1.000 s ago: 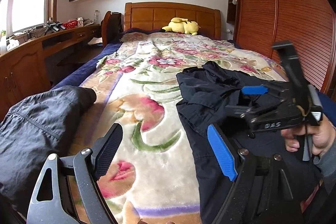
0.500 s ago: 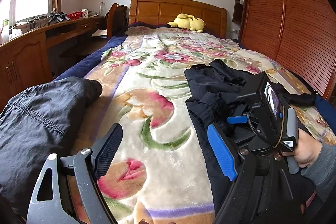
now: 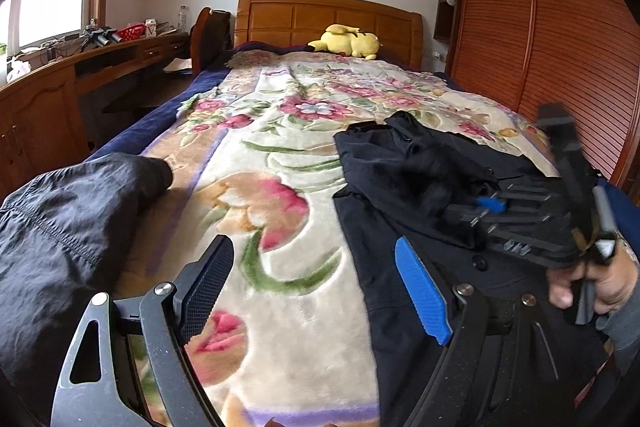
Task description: Fold large clothes
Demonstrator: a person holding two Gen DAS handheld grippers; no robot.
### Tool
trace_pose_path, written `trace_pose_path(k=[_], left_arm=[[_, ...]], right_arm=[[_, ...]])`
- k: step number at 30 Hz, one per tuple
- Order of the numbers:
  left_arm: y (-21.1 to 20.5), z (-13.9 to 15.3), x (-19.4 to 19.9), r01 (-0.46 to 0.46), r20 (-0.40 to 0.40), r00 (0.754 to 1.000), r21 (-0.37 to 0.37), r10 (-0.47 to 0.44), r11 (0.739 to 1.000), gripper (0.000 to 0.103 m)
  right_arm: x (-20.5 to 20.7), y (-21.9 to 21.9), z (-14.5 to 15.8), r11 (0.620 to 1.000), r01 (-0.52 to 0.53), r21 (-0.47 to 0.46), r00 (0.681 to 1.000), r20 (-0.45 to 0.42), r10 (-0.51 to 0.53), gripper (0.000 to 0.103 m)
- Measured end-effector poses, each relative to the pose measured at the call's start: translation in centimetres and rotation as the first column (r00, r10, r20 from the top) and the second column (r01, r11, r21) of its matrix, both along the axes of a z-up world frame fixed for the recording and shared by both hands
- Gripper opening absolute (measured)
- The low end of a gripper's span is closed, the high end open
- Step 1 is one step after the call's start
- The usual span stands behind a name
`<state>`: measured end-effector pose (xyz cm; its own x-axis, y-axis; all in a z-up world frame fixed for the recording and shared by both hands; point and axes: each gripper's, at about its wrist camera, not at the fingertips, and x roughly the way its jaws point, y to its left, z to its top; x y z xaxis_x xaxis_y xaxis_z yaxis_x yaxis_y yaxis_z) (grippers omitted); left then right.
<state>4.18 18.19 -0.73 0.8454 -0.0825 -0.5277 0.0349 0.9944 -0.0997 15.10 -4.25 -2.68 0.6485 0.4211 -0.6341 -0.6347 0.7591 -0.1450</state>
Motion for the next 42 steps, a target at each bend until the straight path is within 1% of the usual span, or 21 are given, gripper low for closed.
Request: trace_pose_path(k=[2, 6, 10, 13, 19, 21, 22, 23, 24, 26, 28, 30, 31, 32, 34, 38, 42], left_arm=[[-0.7, 0.2, 0.2, 0.011, 0.007, 1.000, -0.004, -0.011, 1.000, 0.084], [-2.6, 0.6, 0.6, 0.040, 0.014, 0.999, -0.010, -0.040, 0.999, 0.084], [-4.7, 0.8, 0.8, 0.077, 0.023, 0.997, -0.004, -0.076, 0.997, 0.084], [-6.0, 0.8, 1.0, 0.099, 0.020, 0.995, 0.001, -0.099, 0.995, 0.084], [-8.5, 0.8, 1.5, 0.139, 0.026, 0.990, 0.005, -0.139, 0.990, 0.084], [-9.4, 0.7, 1.8, 0.147, 0.016, 0.989, 0.028, -0.147, 0.989, 0.084], [-9.6, 0.8, 1.8, 0.148, 0.023, 0.989, 0.036, -0.149, 0.988, 0.084], [-10.0, 0.8, 1.5, 0.159, 0.052, 0.986, 0.042, -0.161, 0.986, 0.084], [-10.3, 0.8, 1.4, 0.167, 0.059, 0.984, 0.052, -0.170, 0.985, 0.084], [-11.1, 0.6, 1.8, 0.167, 0.037, 0.985, 0.091, -0.171, 0.982, 0.084], [-11.5, 0.6, 2.1, 0.176, 0.048, 0.982, 0.089, -0.180, 0.980, 0.084], [-12.0, 0.5, 2.5, 0.198, 0.035, 0.979, 0.074, -0.201, 0.977, 0.084], [-12.2, 0.5, 2.7, 0.203, 0.035, 0.978, 0.074, -0.206, 0.976, 0.084], [-12.5, 0.5, 2.7, 0.209, 0.035, 0.977, 0.079, -0.213, 0.975, 0.084], [-12.9, 0.5, 3.0, 0.217, 0.035, 0.975, 0.080, -0.221, 0.973, 0.084], [-13.9, 0.3, 3.5, 0.231, 0.029, 0.972, 0.078, -0.233, 0.970, 0.084], [-15.2, 0.1, 3.9, 0.246, 0.023, 0.968, 0.078, -0.249, 0.966, 0.084]], right_arm=[[-0.8, -1.8, 1.3, 0.999, 0.016, 0.041, 0.999, 0.035, -0.017, 0.017], [-2.4, -5.8, 3.4, 0.991, 0.074, 0.110, 0.992, 0.097, -0.084, 0.017], [-4.3, -9.4, 3.9, 0.979, 0.135, 0.153, 0.981, 0.116, -0.153, 0.017], [-5.6, -11.5, 3.3, 0.974, 0.174, 0.146, 0.973, 0.128, -0.193, 0.017], [-7.9, -15.3, 2.1, 0.952, 0.251, 0.174, 0.957, 0.100, -0.271, 0.017], [-8.9, -16.4, 1.6, 0.938, 0.284, 0.197, 0.951, 0.070, -0.302, 0.017], [-9.3, -17.0, 1.2, 0.932, 0.295, 0.209, 0.949, 0.051, -0.311, 0.017], [-9.8, -17.5, 0.8, 0.930, 0.299, 0.214, 0.949, 0.041, -0.314, 0.018], [-10.2, -17.8, 0.7, 0.929, 0.304, 0.209, 0.947, 0.037, -0.318, 0.019], [-10.8, -18.8, 0.1, 0.926, 0.319, 0.200, 0.943, 0.032, -0.331, 0.024], [-11.8, -19.5, -0.4, 0.921, 0.341, 0.188, 0.936, 0.021, -0.351, 0.028], [-12.8, -20.3, -0.6, 0.914, 0.368, 0.173, 0.926, 0.019, -0.377, 0.039], [-13.3, -20.7, -0.5, 0.910, 0.381, 0.162, 0.920, 0.025, -0.390, 0.048], [-13.6, -20.8, -0.3, 0.908, 0.393, 0.148, 0.915, 0.031, -0.401, 0.053], [-14.4, -21.1, -0.5, 0.901, 0.418, 0.116, 0.904, 0.048, -0.425, 0.060], [-15.4, -21.5, 0.2, 0.893, 0.438, 0.101, 0.893, 0.064, -0.445, 0.061], [-15.9, -21.8, 1.4, 0.885, 0.447, 0.128, 0.884, 0.087, -0.459, 0.061]])
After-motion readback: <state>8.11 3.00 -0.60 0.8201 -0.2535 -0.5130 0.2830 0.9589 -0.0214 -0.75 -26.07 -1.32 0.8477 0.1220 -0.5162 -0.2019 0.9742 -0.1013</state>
